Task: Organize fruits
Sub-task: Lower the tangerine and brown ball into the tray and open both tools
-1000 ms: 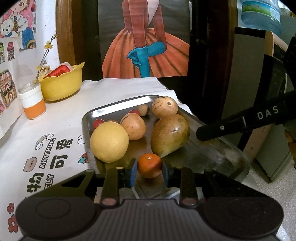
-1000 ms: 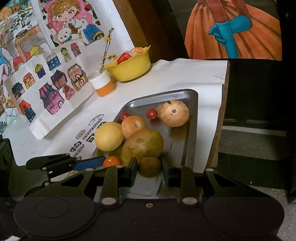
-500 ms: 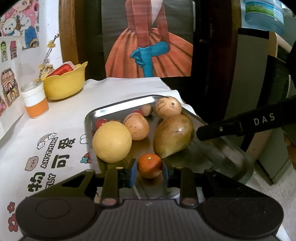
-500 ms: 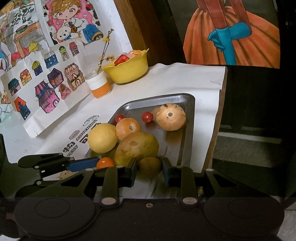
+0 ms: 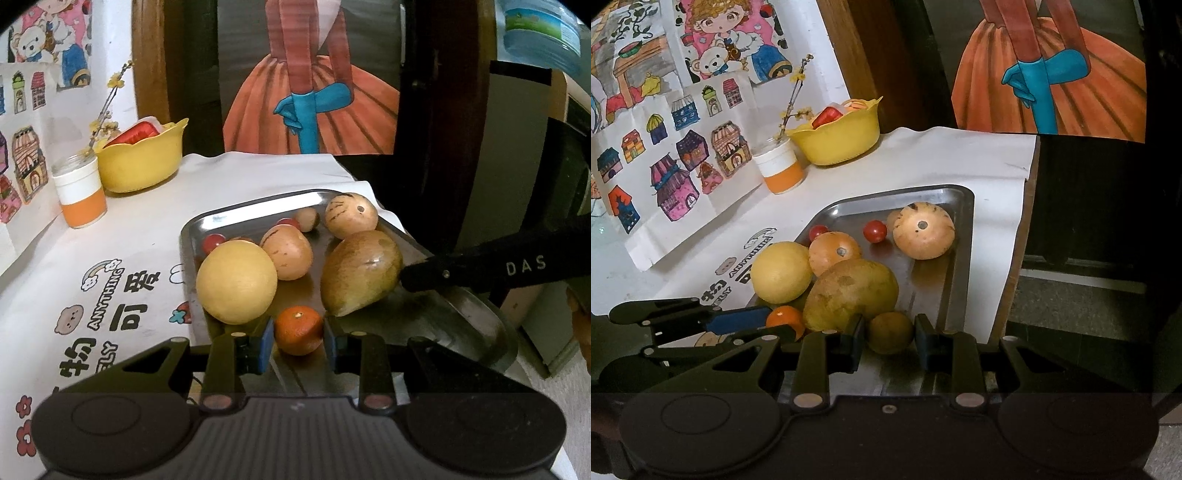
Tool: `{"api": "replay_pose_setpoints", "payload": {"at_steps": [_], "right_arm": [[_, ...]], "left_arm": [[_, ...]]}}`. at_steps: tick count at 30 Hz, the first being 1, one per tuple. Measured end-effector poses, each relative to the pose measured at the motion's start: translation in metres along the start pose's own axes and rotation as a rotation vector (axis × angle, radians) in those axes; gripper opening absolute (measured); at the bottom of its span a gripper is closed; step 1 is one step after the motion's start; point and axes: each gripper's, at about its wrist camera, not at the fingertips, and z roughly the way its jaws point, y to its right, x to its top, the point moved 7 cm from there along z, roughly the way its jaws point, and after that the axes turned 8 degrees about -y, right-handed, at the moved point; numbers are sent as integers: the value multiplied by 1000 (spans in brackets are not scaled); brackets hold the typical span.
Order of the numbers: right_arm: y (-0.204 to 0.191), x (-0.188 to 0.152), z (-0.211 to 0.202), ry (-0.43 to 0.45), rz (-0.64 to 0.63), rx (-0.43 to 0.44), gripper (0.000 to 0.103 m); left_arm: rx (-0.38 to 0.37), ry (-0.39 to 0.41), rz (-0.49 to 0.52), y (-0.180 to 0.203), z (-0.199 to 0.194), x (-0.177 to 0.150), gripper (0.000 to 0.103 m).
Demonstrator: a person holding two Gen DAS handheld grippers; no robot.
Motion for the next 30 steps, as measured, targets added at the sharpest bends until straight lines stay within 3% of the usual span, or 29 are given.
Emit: {"api": "replay_pose_setpoints", "payload": {"at_steps": [9,24,30], "right_arm": [[1,-1,3,17,-19,-31,31],[0,-3,5,22,-33,-44,33],[-1,-3,4,25,-36,-32,40]], "left_arm": [[36,3,-27,-4,2,2,33],[49,-18,-43,-6,6,1,43],[52,-18,-49,-7,6,1,46]]}}
